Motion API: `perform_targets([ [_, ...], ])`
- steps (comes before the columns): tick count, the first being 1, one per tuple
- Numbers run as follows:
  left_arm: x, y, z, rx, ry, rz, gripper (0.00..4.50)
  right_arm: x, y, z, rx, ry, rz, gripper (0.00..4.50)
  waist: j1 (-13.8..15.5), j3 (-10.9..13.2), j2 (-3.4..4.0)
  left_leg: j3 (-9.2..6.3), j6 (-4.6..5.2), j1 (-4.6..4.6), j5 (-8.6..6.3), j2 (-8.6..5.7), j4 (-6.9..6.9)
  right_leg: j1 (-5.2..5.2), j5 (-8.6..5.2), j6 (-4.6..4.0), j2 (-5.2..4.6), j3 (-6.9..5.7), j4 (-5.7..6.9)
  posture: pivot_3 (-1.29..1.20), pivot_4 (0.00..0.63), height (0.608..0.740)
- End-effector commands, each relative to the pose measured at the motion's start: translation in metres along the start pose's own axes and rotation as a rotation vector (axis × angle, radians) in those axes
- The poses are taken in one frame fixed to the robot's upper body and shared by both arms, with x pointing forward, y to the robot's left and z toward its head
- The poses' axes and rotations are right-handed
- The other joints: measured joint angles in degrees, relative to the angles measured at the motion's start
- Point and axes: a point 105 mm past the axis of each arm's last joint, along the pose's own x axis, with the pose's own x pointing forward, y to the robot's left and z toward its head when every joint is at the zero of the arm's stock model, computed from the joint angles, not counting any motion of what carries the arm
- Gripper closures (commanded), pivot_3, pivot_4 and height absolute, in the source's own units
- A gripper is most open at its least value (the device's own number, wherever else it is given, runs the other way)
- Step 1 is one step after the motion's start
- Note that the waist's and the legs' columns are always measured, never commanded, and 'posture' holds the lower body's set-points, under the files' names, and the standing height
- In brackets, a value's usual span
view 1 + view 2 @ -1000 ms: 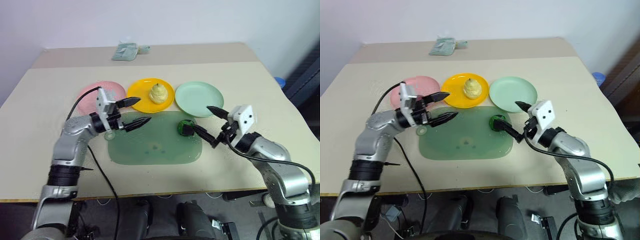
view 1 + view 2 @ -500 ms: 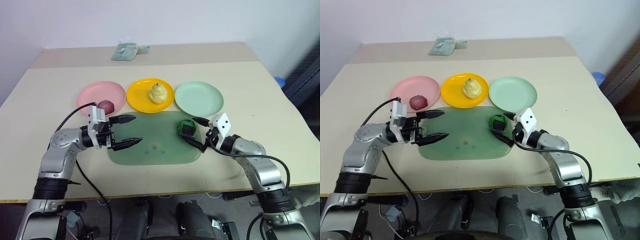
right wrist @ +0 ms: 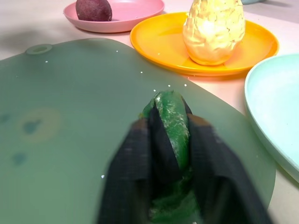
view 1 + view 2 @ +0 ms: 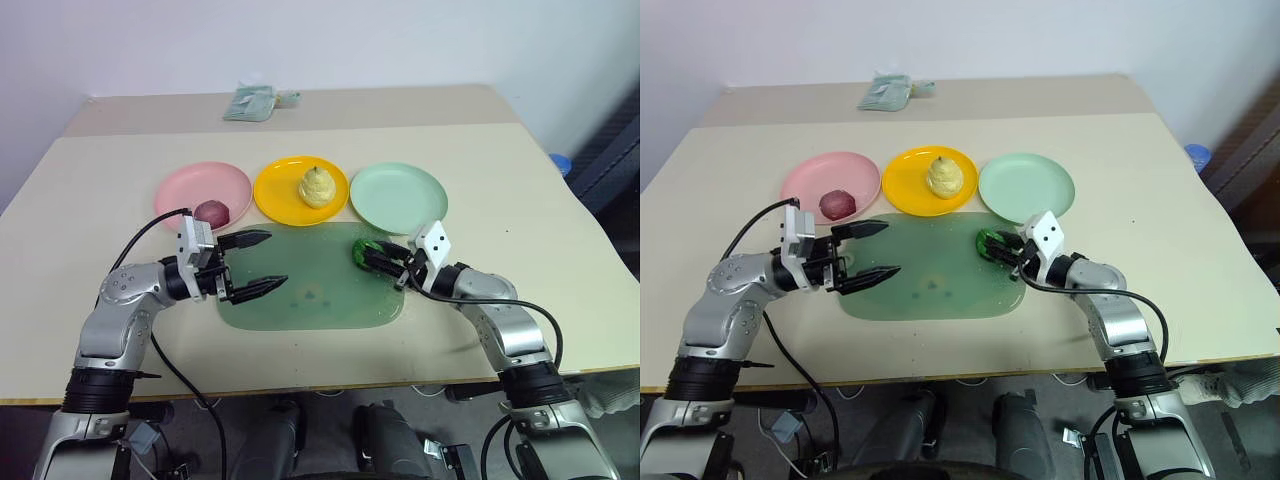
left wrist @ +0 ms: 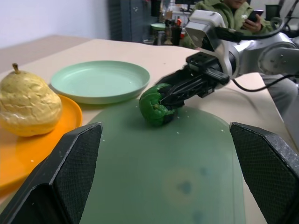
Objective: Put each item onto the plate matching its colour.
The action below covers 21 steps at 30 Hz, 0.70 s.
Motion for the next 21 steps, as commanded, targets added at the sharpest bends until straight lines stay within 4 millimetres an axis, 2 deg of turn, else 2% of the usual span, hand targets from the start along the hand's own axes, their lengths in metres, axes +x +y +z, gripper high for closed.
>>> perform_targets([
  [1,0.001,-0.001,0.012,0.025,-0.043,0.016,0.00,0.002,-0.002,0.013,-0.037,-0.038,-0.002,4.03,0.0,0.0,0.00,0.00,0.00,0.00,0.00,0.00,0.00,0.00,0.00,0.00,0.00,0.00,0.00,0.00,0.150,0.740],
  [4,0.002,0.000,0.012,0.014,-0.056,0.034,0.00,0.000,-0.007,0.028,-0.048,-0.081,-0.012,4.03,0.0,0.0,0.01,0.00,0.00,0.00,0.00,0.00,0.00,0.00,0.00,0.00,0.00,0.00,0.00,0.00,0.150,0.740],
  [9,0.007,0.004,0.014,-0.013,-0.085,0.087,0.00,0.001,-0.026,0.069,-0.067,-0.196,-0.065,4.03,-0.1,0.1,0.12,0.01,0.00,0.00,0.00,0.00,0.00,-0.01,0.01,0.00,0.00,0.00,0.00,0.00,0.150,0.740],
  [13,0.012,0.013,0.010,-0.017,-0.070,0.171,0.00,0.006,-0.055,0.094,-0.093,-0.238,-0.149,4.03,-0.1,0.1,0.12,0.00,-0.01,0.00,0.00,0.01,-0.05,-0.03,0.01,-0.01,0.01,0.00,0.00,0.00,0.150,0.740],
  [16,0.015,0.022,0.009,-0.013,-0.064,0.247,0.00,0.012,-0.085,0.093,-0.131,-0.197,-0.260,4.03,0.0,0.1,0.12,0.01,-0.02,0.00,0.01,0.00,-0.01,-0.01,0.05,-0.04,0.02,0.00,0.00,0.00,0.150,0.740],
  [20,0.020,0.033,0.007,0.023,-0.031,0.343,0.00,0.021,-0.124,0.074,-0.116,-0.114,-0.405,4.03,0.0,0.1,0.12,0.03,-0.05,0.00,0.03,-0.01,-0.02,-0.02,0.05,-0.05,0.02,0.00,0.00,0.00,0.150,0.740],
  [21,0.021,0.036,0.006,0.034,-0.014,0.369,0.00,0.023,-0.130,0.070,-0.111,-0.097,-0.428,3.69,-0.1,0.1,0.12,0.04,-0.08,-0.02,0.06,-0.02,-0.04,-0.03,0.05,-0.05,0.02,0.00,0.00,0.00,0.150,0.740],
])
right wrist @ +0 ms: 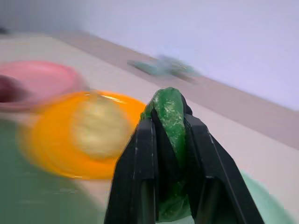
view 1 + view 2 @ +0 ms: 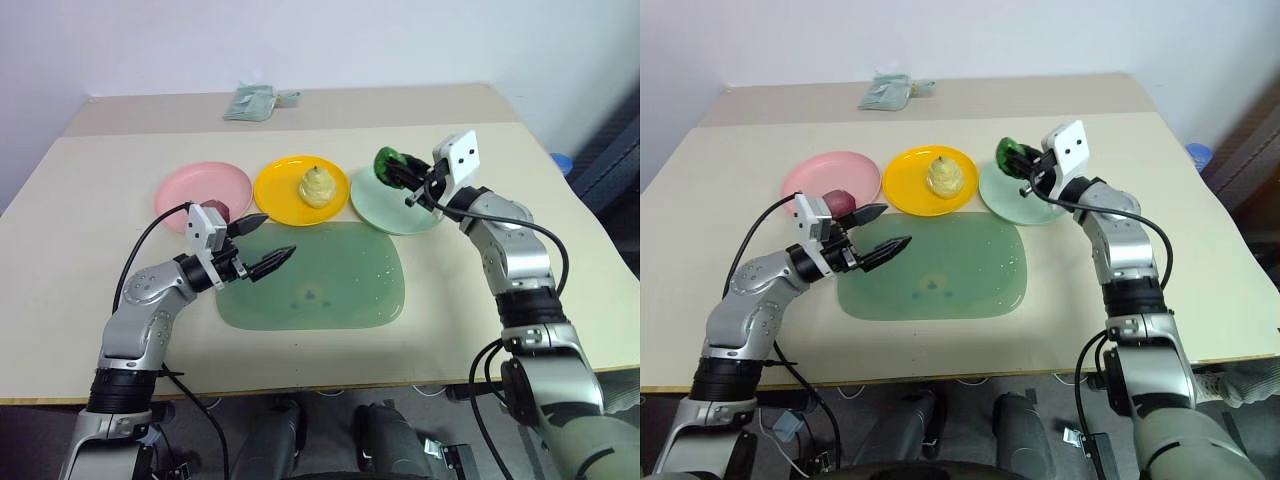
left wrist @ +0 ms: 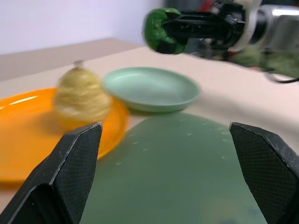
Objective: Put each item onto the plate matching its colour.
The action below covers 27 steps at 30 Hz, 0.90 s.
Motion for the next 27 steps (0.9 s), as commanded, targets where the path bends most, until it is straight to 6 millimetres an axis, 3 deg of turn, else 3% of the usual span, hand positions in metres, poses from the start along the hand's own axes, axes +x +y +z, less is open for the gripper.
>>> perform_targets([
  [1,0.005,0.010,0.008,0.080,0.012,0.085,0.00,0.010,-0.021,-0.006,-0.021,0.016,-0.099,3.31,-0.3,0.0,0.01,0.01,-0.17,0.00,0.10,0.00,0.00,0.00,0.00,0.00,0.00,0.00,0.00,0.00,0.150,0.740],
  [3,0.007,0.013,0.008,0.088,0.028,0.112,0.00,0.014,-0.025,-0.015,-0.009,0.051,-0.130,2.56,-0.6,0.0,0.01,0.02,-0.20,0.01,0.12,0.00,-0.06,-0.03,0.00,0.00,0.01,0.02,0.00,0.00,0.150,0.740],
  [5,0.008,0.015,0.009,0.084,0.032,0.133,0.00,0.016,-0.026,-0.022,0.004,0.076,-0.153,1.37,-1.1,0.0,0.01,0.02,-0.28,0.00,0.17,0.01,-0.14,-0.07,0.00,-0.01,0.01,0.03,0.01,0.00,0.150,0.740],
  [8,0.013,0.015,0.010,0.076,0.027,0.148,0.00,0.019,-0.026,-0.025,-0.005,0.084,-0.167,0.05,-1.5,0.0,0.01,0.03,-0.31,0.00,0.19,0.01,-0.16,-0.08,0.00,0.00,0.01,0.05,0.01,0.00,0.150,0.740],
  [16,0.023,0.019,0.019,0.062,-0.068,0.231,0.00,0.014,-0.030,-0.003,-0.011,-0.052,-0.199,0.05,-1.5,0.0,0.03,0.03,-0.32,0.00,0.19,0.01,-0.15,-0.10,0.00,0.00,0.03,0.07,0.04,0.00,0.150,0.740],
  [23,0.033,0.032,0.022,-0.022,-0.107,0.357,0.00,-0.021,-0.024,0.029,0.189,-0.164,-0.268,0.05,-1.1,0.0,0.03,-0.01,-0.21,-0.03,0.13,0.00,-0.07,-0.11,0.01,0.01,0.02,0.07,0.12,0.00,0.150,0.740],
  [27,0.039,0.031,0.020,-0.041,-0.107,0.369,0.00,-0.049,-0.008,0.037,0.194,-0.156,-0.297,0.05,-1.1,0.0,0.04,-0.01,-0.07,-0.03,0.05,0.01,-0.06,-0.14,0.01,0.01,0.02,0.08,0.17,0.00,0.150,0.740],
])
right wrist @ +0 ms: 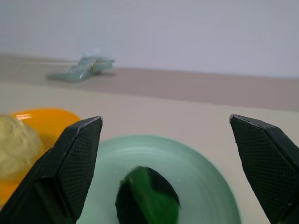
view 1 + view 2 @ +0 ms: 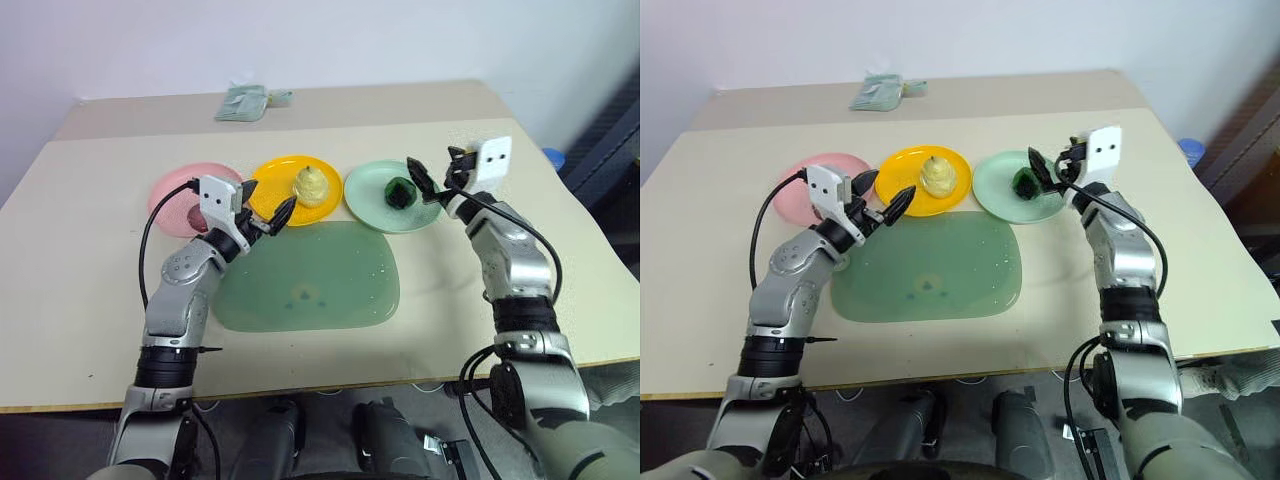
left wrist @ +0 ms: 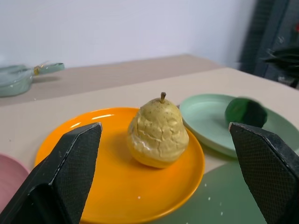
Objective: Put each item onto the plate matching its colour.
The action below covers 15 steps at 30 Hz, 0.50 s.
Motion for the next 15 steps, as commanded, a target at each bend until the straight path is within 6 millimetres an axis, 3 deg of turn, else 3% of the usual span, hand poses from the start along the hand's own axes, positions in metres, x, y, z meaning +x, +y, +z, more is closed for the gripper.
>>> perform_targets([
  [1,0.002,0.000,0.009,0.014,-0.030,0.000,0.00,-0.018,0.011,0.026,-0.013,-0.059,-0.007,0.05,0.0,0.0,0.00,0.00,0.00,0.00,0.00,0.00,0.00,0.00,0.00,0.00,0.00,0.00,0.00,0.00,0.150,0.740],
  [8,-0.012,-0.006,-0.003,0.066,0.014,-0.095,0.00,-0.069,0.029,-0.001,-0.083,0.086,0.129,0.05,0.0,0.0,0.01,0.01,0.02,0.01,-0.01,0.00,-0.02,0.02,-0.01,0.00,0.00,0.00,-0.04,0.00,0.150,0.740],
  [12,-0.022,-0.007,-0.008,0.123,0.057,-0.153,0.00,-0.109,0.019,-0.021,-0.169,0.185,0.182,0.05,0.8,0.0,0.01,0.02,0.05,0.01,-0.03,0.00,0.01,0.07,-0.01,0.00,0.00,-0.02,-0.07,0.00,0.150,0.740],
  [15,-0.037,-0.003,-0.006,0.122,0.076,-0.189,0.00,-0.136,0.010,-0.023,-0.161,0.216,0.172,0.05,1.1,0.0,0.02,0.02,0.06,0.03,-0.03,0.02,0.02,0.09,-0.01,0.00,0.00,-0.01,-0.07,0.00,0.150,0.740],
])
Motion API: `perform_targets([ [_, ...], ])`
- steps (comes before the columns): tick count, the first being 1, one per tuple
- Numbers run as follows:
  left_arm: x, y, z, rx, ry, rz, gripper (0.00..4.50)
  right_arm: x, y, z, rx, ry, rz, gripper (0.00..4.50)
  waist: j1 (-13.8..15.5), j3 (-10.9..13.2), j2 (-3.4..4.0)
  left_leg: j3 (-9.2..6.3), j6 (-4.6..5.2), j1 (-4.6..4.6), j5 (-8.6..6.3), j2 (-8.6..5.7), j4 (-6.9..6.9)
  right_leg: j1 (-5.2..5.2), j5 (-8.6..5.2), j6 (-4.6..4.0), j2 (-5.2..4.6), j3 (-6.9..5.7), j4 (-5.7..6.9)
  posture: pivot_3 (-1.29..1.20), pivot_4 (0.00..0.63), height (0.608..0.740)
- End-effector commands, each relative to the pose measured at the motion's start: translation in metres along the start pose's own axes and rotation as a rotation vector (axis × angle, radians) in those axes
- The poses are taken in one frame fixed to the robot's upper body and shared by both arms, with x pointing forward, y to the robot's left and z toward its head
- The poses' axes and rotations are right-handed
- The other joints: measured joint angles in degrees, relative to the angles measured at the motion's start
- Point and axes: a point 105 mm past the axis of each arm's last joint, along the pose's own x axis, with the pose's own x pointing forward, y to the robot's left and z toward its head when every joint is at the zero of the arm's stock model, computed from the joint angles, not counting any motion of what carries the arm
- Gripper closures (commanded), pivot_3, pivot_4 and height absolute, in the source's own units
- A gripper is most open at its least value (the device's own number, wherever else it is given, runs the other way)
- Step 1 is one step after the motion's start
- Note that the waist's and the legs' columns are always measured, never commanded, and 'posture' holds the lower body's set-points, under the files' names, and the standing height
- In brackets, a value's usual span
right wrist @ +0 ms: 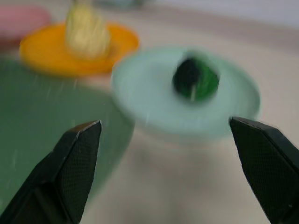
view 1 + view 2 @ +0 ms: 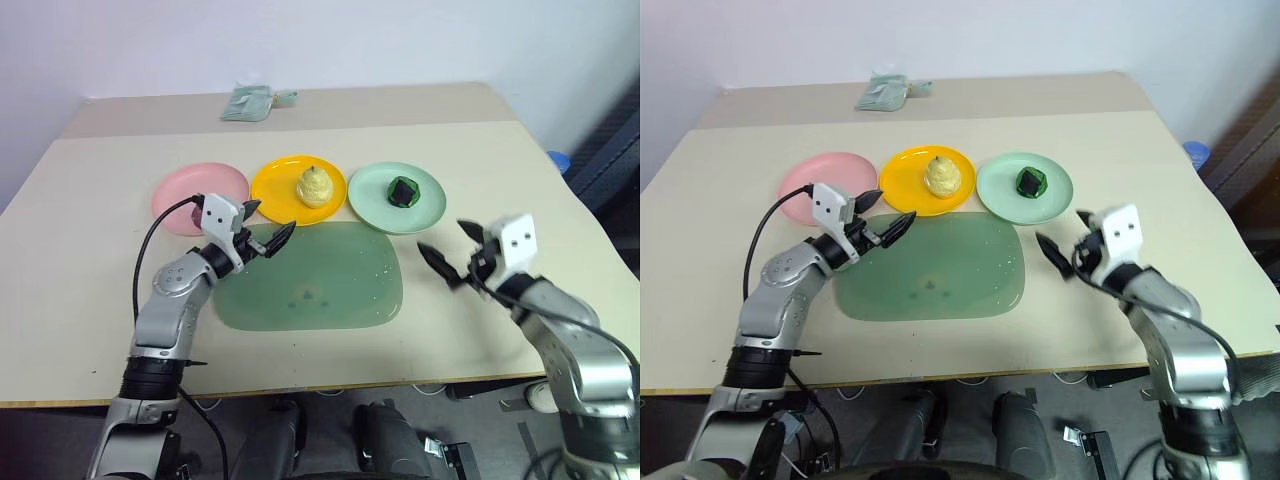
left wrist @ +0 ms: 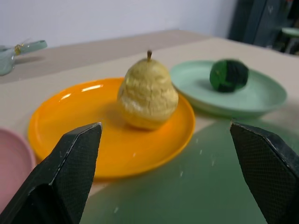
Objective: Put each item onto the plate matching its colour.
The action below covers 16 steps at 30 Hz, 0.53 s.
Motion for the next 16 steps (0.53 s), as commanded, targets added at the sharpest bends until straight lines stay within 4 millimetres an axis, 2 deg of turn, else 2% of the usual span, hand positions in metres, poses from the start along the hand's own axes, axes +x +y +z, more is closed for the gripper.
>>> perform_targets([
  [1,-0.014,-0.003,0.017,0.040,-0.042,-0.046,0.00,-0.025,-0.005,0.018,-0.036,-0.069,0.002,0.05,0.0,0.0,0.00,0.00,0.00,0.00,0.00,0.01,0.00,0.00,0.00,0.00,-0.01,0.00,0.00,0.00,0.150,0.740],
  [10,-0.054,-0.015,0.015,0.069,0.026,-0.118,0.00,-0.057,-0.018,0.013,-0.041,-0.048,-0.051,0.05,0.1,0.0,0.01,0.00,0.01,0.01,-0.02,0.07,-0.01,0.06,-0.10,-0.16,-0.01,0.00,-0.13,0.00,0.150,0.740],
  [16,-0.065,-0.027,0.013,0.031,0.056,-0.177,0.00,-0.062,-0.022,0.015,-0.039,-0.048,-0.063,0.05,0.2,0.0,0.02,-0.01,0.01,0.01,-0.03,0.08,0.01,0.13,-0.14,-0.21,-0.02,0.00,-0.20,0.00,0.150,0.740],
])
